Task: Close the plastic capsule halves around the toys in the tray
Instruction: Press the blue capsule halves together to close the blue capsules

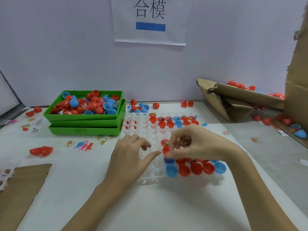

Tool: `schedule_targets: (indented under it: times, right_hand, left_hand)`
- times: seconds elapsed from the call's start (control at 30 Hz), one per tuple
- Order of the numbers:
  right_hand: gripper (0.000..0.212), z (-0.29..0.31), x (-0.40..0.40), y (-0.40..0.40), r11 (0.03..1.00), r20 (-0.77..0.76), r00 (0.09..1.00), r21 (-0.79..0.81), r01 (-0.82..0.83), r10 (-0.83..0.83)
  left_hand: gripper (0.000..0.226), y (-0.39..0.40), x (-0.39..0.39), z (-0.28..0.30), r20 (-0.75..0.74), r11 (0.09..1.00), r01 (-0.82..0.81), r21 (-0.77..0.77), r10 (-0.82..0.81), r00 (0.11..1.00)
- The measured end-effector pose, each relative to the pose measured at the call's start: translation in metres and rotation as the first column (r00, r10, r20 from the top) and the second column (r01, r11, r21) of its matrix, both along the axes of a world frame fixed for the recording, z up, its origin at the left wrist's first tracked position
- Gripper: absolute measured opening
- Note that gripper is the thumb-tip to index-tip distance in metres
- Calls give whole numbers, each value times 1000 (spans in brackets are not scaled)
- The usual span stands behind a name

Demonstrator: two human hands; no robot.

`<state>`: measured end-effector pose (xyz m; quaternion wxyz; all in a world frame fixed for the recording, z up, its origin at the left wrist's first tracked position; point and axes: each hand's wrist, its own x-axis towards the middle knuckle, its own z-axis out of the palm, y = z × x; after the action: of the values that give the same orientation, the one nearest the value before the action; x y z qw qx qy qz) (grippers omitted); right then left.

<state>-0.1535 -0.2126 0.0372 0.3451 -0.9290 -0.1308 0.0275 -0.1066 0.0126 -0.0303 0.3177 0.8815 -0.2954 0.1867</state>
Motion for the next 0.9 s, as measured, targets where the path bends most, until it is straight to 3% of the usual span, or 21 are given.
schedule_targets:
  times: [0.17,0.27,0.43,0.63,0.73,0.9]
  right_hand:
    - [20,7,-14,-4,959,-157,986,-265,-98,57]
    - [19,2,-14,3,941,-168,985,-322,-101,48]
    - [8,5,-12,1,973,-46,994,-201,-110,103]
    - [7,4,-4,3,998,105,994,44,-41,36]
    - [10,-4,3,10,998,99,995,56,4,-9]
    - [9,-14,7,22,998,120,992,53,21,-27]
  left_hand:
    - [11,-9,-6,-1,-168,991,-88,-98,71,983]
    - [10,-11,-7,-1,-268,976,-124,-176,73,961]
    - [17,-4,-1,5,-259,919,-87,-384,-17,966]
    - [15,3,7,15,-311,745,-120,-656,-121,943]
    - [10,8,11,16,-350,699,-167,-695,-127,928]
    - [11,10,11,15,-294,745,-106,-658,-124,948]
